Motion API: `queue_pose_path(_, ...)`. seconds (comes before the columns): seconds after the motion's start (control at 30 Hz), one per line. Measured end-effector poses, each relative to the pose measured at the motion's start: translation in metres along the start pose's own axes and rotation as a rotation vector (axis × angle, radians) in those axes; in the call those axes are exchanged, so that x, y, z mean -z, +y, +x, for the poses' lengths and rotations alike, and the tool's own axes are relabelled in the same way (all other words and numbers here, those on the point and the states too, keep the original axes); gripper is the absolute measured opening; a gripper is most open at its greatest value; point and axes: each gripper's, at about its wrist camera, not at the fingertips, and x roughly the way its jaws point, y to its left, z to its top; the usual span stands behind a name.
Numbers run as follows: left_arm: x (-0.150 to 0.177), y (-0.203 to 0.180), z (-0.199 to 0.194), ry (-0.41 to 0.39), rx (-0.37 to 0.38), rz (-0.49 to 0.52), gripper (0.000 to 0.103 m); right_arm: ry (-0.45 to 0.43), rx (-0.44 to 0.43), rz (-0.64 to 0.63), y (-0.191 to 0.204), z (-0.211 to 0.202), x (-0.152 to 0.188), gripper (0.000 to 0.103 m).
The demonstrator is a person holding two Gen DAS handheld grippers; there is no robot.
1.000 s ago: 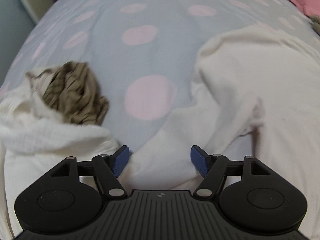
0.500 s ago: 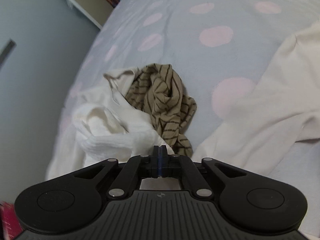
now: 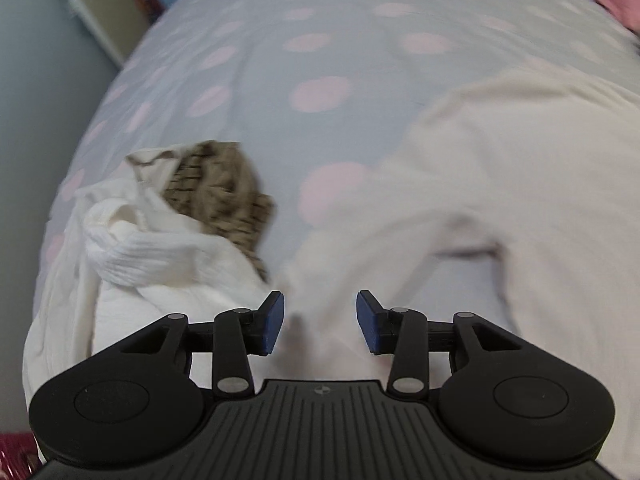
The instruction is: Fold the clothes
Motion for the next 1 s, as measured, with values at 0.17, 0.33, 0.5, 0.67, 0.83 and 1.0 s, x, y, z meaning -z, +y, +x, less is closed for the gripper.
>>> queue_pose_path(0.17,0.031,-0.038,-0.021,0.027,0.129,0.029,0.044,-0.008,-0.070,-0.055,0.028,-0.031,0.010,0.046)
queue_pose_path(0.33,0.074,-0.090,-0.032,0.056,0.201,0.123,0.050,-0.026,-0.134,-0.088,0.048,-0.063,0.035,0.057)
queue_pose_path(0.5,0.107,-0.119,-0.026,0.045,0.185,0.127,0.053,0.002,-0.155,-0.119,0.058,-0.078,0.079,0.057)
queue_pose_path(0.67,0.118,-0.117,-0.017,0.025,0.195,-0.008,0.053,0.000,-0.153,-0.193,0.071,-0.093,0.118,0.057)
queue_pose_path(0.83,0.121,-0.124,-0.021,0.004,0.168,-0.051,0.053,-0.010,-0.191,-0.206,0.080,-0.106,0.145,0.058)
queue_pose_path(1.0,0.124,-0.126,-0.015,0.016,0.137,-0.079,0.024,-0.030,-0.184,-0.159,0.076,-0.111,0.157,0.058)
